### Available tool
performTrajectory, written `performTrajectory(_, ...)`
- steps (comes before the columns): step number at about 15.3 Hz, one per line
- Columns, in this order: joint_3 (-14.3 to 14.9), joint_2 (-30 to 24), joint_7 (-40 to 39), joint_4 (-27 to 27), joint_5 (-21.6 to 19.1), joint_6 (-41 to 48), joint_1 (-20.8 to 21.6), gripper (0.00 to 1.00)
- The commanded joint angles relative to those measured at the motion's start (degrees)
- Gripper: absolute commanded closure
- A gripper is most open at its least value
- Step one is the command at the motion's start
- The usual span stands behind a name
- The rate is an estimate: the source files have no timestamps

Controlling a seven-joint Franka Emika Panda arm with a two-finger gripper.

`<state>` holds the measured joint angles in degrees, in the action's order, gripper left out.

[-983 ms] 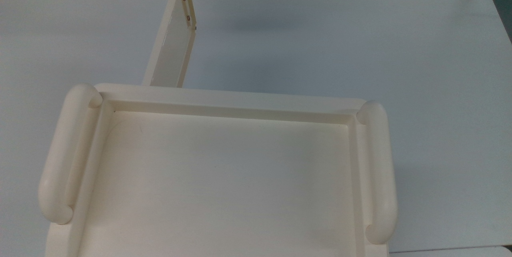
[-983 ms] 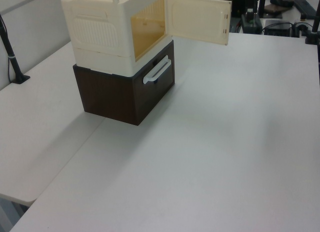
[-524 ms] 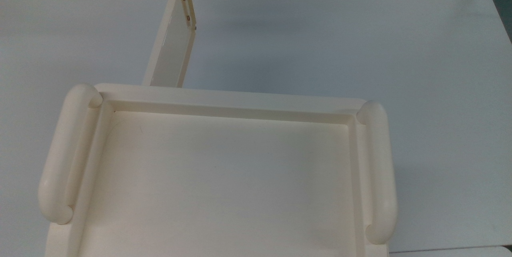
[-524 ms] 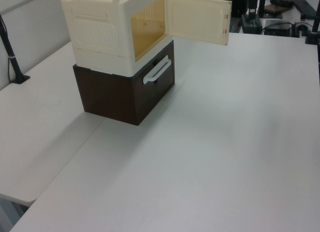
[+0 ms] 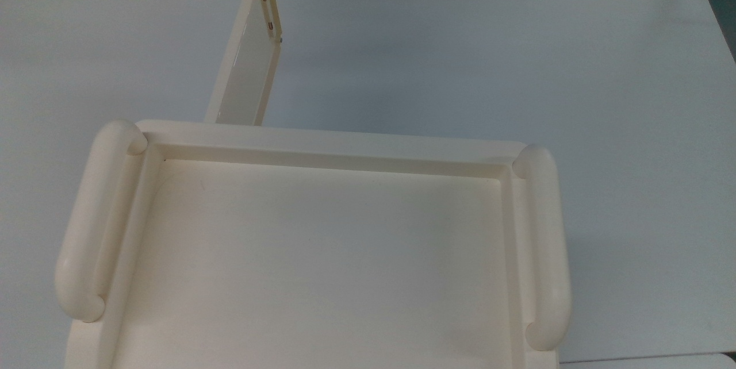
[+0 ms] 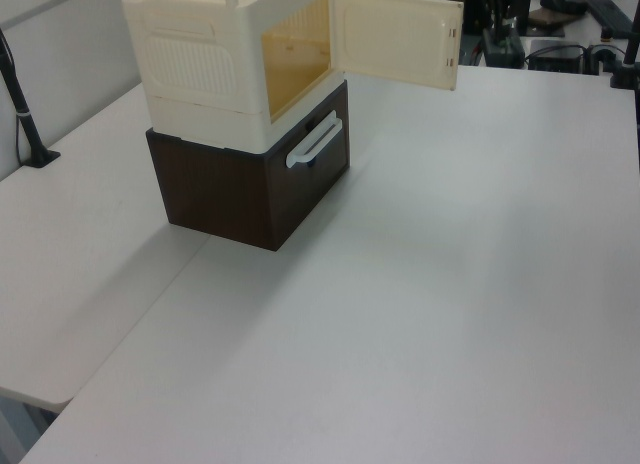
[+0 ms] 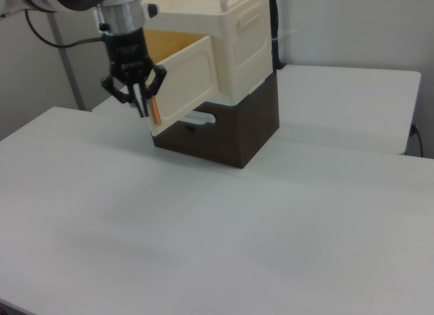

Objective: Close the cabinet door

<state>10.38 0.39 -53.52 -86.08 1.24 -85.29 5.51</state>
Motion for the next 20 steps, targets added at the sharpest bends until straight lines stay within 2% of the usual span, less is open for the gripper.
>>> performTrajectory(1,1.57,1.62,-5.72,0.39,0.43,-8.81,0.30,0.91)
performTrajectory(5,2.89,4.71,-5.99,0.56,-0.44,-17.96,0.38,0.91)
performTrajectory(10,2.36,6.20,-5.02,0.74,-2.11,-22.54,2.22,0.91)
performTrajectory(15,1.92,7.08,1.92,0.74,-2.38,-25.79,4.77,0.95)
performTrajectory(20,1.84,8.49,13.07,0.74,-2.38,-31.24,8.99,0.95)
